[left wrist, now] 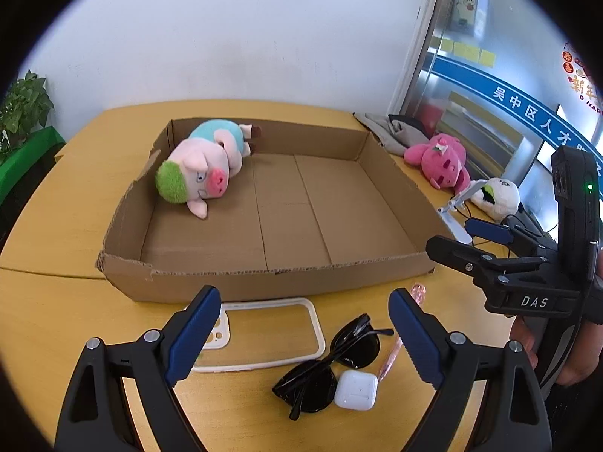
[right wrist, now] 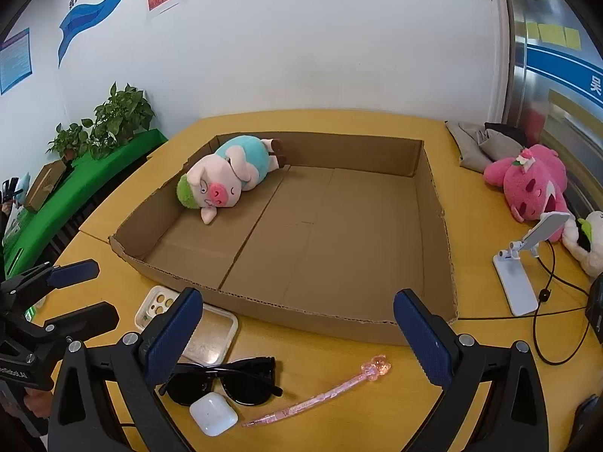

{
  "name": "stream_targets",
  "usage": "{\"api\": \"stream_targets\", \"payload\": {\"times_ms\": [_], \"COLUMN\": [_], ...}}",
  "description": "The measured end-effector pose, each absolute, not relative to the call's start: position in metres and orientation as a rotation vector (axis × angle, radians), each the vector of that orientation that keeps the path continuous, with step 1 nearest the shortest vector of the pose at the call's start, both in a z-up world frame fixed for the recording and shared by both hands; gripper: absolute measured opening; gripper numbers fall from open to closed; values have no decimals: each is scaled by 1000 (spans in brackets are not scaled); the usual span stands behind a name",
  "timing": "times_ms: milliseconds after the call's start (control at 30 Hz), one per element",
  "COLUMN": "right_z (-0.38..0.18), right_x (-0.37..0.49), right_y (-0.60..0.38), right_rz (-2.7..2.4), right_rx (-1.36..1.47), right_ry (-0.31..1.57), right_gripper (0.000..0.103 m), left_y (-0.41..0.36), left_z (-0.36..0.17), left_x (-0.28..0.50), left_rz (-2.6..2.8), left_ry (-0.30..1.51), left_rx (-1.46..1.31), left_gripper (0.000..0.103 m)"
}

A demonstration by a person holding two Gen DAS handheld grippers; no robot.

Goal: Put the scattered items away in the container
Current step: 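Move the right tool toward the pink wand pen on the table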

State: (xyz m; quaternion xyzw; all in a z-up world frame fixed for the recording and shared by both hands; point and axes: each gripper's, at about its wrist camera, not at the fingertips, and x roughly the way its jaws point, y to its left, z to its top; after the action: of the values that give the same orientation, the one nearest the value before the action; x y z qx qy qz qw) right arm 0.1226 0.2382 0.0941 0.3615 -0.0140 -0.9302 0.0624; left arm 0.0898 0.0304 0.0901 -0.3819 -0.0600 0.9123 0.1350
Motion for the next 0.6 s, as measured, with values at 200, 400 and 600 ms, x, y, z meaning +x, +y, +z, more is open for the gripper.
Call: {"api": "stream_targets", "payload": {"times_ms": [200,400,600], "right_z": [57,12,-5], "right_x": [127,137,128], "right_y": [238,243,263], "right_rz": [-2689,-2538,-2601], "right_rx": [1201,1340,1453], "right_ry": [-8,-3,-78], "right_gripper": [102,100,95], "left_y": [26,15,34], "left_z": [68,38,34], "left_x": [94,101,111], "left_rz": [2582,2511,2423], "left_ry": [-172,-262,-244], "left_rx": [-1182,-1281,-1254], "left_gripper": [92,92,92]}}
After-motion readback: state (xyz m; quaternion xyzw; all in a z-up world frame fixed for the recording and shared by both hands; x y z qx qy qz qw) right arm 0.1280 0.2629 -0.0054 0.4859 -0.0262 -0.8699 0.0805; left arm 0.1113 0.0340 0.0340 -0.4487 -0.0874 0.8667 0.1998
